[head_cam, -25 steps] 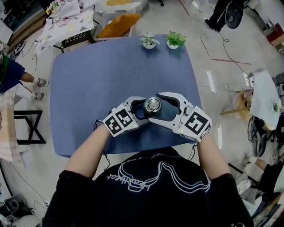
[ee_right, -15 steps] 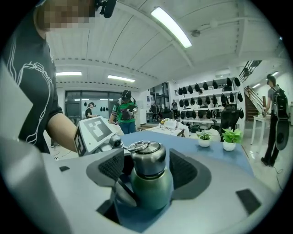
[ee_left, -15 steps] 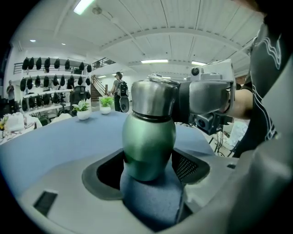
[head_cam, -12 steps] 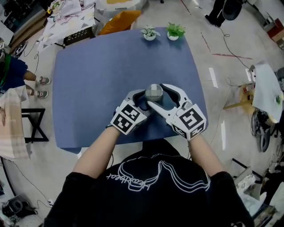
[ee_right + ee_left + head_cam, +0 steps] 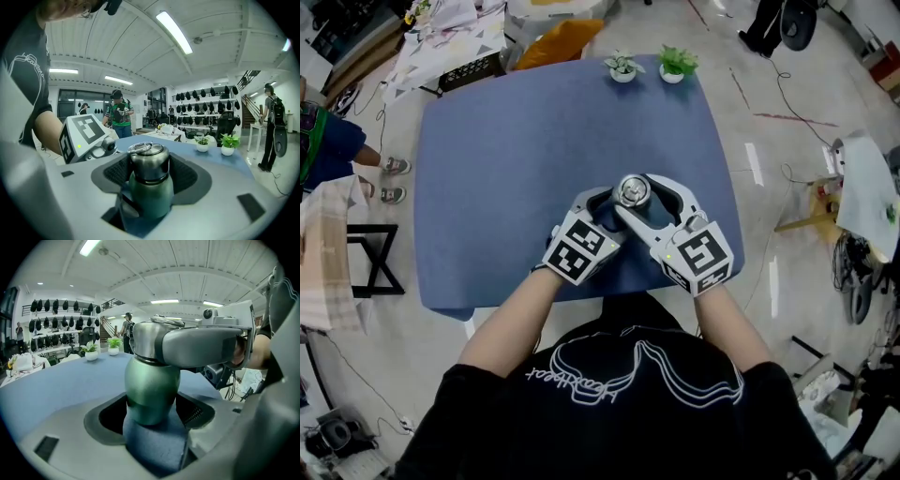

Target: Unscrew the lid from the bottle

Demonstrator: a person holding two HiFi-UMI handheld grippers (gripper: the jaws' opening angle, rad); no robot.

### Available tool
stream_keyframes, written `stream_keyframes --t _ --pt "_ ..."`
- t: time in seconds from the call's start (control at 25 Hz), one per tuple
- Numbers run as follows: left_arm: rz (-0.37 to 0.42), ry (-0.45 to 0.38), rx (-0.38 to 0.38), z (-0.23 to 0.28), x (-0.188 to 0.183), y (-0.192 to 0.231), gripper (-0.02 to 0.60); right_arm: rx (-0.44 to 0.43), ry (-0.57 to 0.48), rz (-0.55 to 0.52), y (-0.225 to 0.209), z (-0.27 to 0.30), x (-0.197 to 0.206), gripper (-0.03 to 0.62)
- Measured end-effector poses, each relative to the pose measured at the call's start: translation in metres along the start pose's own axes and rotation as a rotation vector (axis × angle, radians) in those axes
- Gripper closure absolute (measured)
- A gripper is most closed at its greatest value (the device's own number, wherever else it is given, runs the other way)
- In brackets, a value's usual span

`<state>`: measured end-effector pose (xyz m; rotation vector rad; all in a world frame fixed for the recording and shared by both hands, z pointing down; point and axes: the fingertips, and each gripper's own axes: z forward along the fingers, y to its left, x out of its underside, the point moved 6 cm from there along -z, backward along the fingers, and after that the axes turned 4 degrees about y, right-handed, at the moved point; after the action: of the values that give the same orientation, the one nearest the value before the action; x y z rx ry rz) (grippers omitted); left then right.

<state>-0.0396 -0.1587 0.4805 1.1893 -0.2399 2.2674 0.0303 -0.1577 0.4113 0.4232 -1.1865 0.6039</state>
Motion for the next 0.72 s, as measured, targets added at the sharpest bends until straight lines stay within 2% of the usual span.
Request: stream_keyframes --t 0.28,0.72 --pt "0.023 -0.009 0.036 0.000 0.001 0.004 0.262 -0.063 0.008 -0.020 -0.003 0.002 0.000 0.333" --pt "0.142 0.012 0.174 0.002 0.001 0.010 0.259 -0.298 0.057 -0.101 -0.012 0.003 -0.001 0.333"
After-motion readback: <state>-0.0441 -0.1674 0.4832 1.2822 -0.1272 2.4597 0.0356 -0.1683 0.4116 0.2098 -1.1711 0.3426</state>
